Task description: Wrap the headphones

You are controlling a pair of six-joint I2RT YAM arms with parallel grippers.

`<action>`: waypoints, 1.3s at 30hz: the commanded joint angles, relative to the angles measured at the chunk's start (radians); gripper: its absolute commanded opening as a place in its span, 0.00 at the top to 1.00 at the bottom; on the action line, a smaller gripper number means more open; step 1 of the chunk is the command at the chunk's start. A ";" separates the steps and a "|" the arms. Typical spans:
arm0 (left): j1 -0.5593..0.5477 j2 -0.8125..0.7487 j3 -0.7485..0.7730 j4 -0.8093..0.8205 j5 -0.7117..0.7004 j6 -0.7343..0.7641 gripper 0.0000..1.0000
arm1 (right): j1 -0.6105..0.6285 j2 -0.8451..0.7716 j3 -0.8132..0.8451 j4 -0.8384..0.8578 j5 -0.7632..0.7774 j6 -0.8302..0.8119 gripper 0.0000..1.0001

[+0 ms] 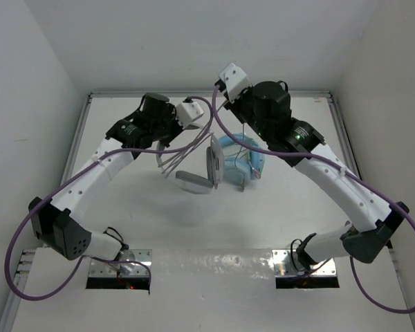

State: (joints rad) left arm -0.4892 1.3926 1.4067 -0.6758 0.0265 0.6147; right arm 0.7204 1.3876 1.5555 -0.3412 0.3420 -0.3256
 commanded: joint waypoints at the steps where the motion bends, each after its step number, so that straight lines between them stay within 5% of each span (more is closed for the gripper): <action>1: 0.005 -0.070 0.077 -0.120 0.116 -0.059 1.00 | -0.104 0.011 0.066 0.103 0.003 0.115 1.00; 8: 0.009 -0.101 0.218 -0.191 0.173 -0.210 1.00 | -0.185 -0.016 -0.109 0.226 -0.165 0.229 1.00; 13: 0.009 -0.095 0.284 -0.232 0.351 -0.251 1.00 | -0.197 0.017 -0.141 0.249 -0.262 0.257 1.00; 15: 0.009 -0.092 0.343 -0.231 0.403 -0.289 1.00 | -0.197 0.051 -0.153 0.249 -0.371 0.237 0.90; 16: 0.011 -0.089 0.365 -0.223 0.418 -0.305 1.00 | -0.197 0.068 -0.185 0.257 -0.435 0.226 0.69; 17: 0.009 -0.087 0.388 -0.211 0.417 -0.341 1.00 | -0.197 0.076 -0.207 0.264 -0.507 0.209 0.62; 21: 0.018 -0.063 0.553 -0.157 0.411 -0.421 1.00 | -0.194 0.097 -0.382 0.471 -0.822 0.270 0.47; 27: 0.032 0.031 0.721 -0.133 0.377 -0.535 1.00 | -0.173 0.126 -0.632 0.980 -0.873 0.512 0.46; 39: 0.072 0.128 0.896 -0.091 0.293 -0.606 1.00 | -0.159 0.249 -0.729 1.103 -0.827 0.582 0.44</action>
State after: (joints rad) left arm -0.4244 1.5311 2.2223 -0.8722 0.3271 0.0811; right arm 0.5541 1.6001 0.8249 0.6209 -0.4801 0.2211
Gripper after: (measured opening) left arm 0.118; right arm 0.559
